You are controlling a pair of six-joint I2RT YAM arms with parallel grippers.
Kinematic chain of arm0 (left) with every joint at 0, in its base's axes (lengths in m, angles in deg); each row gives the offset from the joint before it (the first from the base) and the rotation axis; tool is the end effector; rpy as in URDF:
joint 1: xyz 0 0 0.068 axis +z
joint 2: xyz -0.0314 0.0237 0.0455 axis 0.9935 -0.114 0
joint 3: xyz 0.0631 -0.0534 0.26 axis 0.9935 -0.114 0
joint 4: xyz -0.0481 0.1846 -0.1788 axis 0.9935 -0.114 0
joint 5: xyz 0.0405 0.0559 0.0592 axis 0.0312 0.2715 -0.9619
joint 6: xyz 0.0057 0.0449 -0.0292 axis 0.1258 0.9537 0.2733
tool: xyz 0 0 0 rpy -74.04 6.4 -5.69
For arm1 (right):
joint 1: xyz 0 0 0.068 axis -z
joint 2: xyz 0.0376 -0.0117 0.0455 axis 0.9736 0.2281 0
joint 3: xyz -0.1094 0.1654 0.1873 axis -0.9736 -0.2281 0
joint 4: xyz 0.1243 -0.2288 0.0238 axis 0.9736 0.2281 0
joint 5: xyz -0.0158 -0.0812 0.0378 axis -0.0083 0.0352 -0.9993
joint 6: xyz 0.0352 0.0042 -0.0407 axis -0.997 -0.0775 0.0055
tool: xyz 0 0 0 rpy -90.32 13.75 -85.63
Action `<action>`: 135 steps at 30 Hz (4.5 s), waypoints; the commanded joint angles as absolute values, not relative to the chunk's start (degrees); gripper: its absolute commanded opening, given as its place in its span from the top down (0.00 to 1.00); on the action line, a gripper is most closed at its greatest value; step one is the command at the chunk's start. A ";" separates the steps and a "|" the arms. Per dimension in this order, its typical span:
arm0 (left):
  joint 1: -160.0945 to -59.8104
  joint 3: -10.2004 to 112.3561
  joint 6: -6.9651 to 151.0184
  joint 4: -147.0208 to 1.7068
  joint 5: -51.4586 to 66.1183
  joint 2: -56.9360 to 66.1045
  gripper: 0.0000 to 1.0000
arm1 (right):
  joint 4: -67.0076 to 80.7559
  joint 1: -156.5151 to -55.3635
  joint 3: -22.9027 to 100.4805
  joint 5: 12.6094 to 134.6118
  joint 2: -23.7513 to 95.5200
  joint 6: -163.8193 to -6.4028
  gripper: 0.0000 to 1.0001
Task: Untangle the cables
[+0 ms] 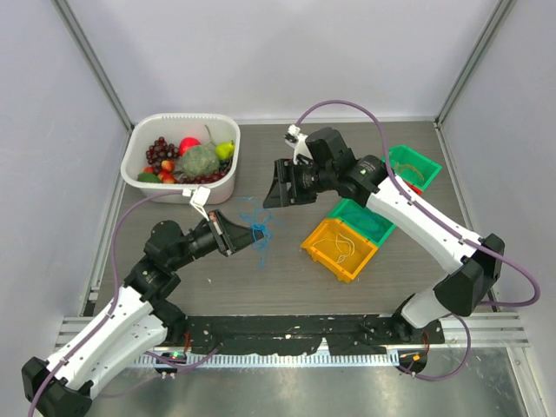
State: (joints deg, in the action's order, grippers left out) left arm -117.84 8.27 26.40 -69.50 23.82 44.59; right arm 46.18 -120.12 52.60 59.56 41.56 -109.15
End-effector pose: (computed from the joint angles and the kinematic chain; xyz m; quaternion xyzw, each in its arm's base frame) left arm 0.1246 -0.1032 0.2989 0.0100 0.7114 -0.5981 0.3689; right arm 0.2327 0.2376 0.3837 -0.1786 0.8655 0.3977 0.2467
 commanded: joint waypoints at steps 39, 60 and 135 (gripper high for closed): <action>-117.73 9.58 20.76 -88.70 8.31 51.15 0.68 | 24.29 -124.45 33.99 57.16 28.63 -107.56 0.99; -117.73 14.50 24.37 -96.29 3.64 52.66 0.33 | 25.36 -126.21 61.13 64.10 28.27 -108.35 0.99; -117.56 10.90 23.40 -65.96 8.39 2.30 0.27 | 21.83 -123.66 56.22 51.90 31.00 -121.00 0.99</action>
